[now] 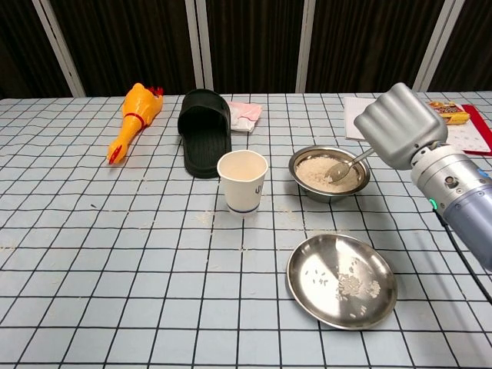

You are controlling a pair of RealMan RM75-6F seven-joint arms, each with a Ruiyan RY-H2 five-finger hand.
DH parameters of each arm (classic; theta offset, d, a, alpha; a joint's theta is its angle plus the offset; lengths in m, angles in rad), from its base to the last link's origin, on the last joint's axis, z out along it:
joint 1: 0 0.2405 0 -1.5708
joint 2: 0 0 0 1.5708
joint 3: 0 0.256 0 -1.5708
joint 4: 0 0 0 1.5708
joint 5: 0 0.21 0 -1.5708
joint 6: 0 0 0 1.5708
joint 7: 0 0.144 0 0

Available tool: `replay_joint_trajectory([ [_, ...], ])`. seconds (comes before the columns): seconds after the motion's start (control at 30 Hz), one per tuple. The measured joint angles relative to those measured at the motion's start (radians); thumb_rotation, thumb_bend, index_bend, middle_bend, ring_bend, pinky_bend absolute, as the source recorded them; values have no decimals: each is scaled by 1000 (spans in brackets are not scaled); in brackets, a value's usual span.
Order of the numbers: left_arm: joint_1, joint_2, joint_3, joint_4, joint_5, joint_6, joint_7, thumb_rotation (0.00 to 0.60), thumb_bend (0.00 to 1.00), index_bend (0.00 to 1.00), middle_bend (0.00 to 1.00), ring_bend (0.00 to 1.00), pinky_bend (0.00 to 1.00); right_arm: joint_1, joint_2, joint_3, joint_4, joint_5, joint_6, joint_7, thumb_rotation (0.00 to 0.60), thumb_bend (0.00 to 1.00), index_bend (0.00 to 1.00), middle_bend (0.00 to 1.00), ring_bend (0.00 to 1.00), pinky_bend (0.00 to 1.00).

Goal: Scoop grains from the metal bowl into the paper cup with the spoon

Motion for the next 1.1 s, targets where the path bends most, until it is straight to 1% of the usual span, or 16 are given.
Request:
replay_joint_trajectory([
  [0.27,-2,2,0,-1,-2,-4,-2,600,0,0,0,0,0,-18,-27,87,-37,117,-3,31,600,582,633,863,1000,1000],
  [0.43,-2,1,0,-3,-4,-5,0,600,0,0,0,0,0,-31,-28,117,-70,162,-1,59,600,583,638,863,1000,1000],
  [1.1,-2,1,0,-6,-7,-5,7,600,0,0,0,0,0,-62,-25,125,-91,207,6,179,600,583,639,863,1000,1000],
])
